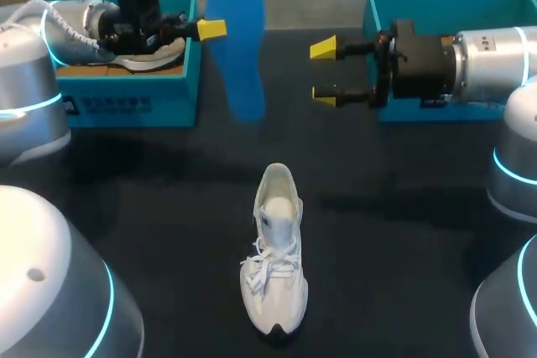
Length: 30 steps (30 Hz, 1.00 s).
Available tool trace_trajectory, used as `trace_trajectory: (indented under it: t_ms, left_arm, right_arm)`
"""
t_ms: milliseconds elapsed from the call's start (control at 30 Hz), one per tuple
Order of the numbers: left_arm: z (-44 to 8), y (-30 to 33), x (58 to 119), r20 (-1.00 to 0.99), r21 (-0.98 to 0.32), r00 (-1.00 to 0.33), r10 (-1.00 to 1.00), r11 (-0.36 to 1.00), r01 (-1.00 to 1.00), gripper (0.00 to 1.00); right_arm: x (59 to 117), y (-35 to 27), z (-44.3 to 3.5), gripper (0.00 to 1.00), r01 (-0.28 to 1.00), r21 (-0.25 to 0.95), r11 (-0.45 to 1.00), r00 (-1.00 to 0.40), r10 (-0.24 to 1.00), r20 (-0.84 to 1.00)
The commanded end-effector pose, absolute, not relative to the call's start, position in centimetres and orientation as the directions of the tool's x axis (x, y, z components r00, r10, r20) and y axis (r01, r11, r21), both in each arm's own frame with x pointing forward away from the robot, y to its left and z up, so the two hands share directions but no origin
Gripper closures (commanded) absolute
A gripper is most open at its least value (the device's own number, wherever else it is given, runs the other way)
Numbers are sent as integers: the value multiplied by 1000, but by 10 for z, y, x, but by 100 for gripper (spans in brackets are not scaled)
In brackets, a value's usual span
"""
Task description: Take the shoe out of the shoebox, open the shoe tongue, remove and reinsert the insole, then place the shoe into the shoebox
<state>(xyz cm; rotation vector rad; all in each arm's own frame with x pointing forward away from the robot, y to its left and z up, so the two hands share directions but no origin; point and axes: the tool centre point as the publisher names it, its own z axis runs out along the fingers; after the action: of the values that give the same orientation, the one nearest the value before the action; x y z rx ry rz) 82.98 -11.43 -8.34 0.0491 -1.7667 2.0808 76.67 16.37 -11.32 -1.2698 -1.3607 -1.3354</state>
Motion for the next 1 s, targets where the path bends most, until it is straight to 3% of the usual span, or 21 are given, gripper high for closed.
trace_trajectory:
  t_ms: [33,333,567,633,1000]
  left_arm:
    - [-85,-114,835,46,-983,-950,307,-153,-97,100]
    - [-85,-114,835,46,-983,-950,307,-153,-97,100]
    - [-84,-107,828,-321,-946,-903,287,-133,294,100]
    - [-85,-108,827,-361,-931,-886,290,-160,327,100]
    - [-97,-119,813,-736,-676,-653,177,-248,694,100]
  right_arm:
    - [767,165,-114,0,985,158,-75,-149,108,983]
    - [767,165,-114,0,985,158,-75,-149,108,983]
    - [767,165,-114,0,985,158,-75,-149,108,983]
    - [767,165,-114,0,985,158,-75,-149,108,983]
    - [767,165,-114,0,985,158,-75,-149,108,983]
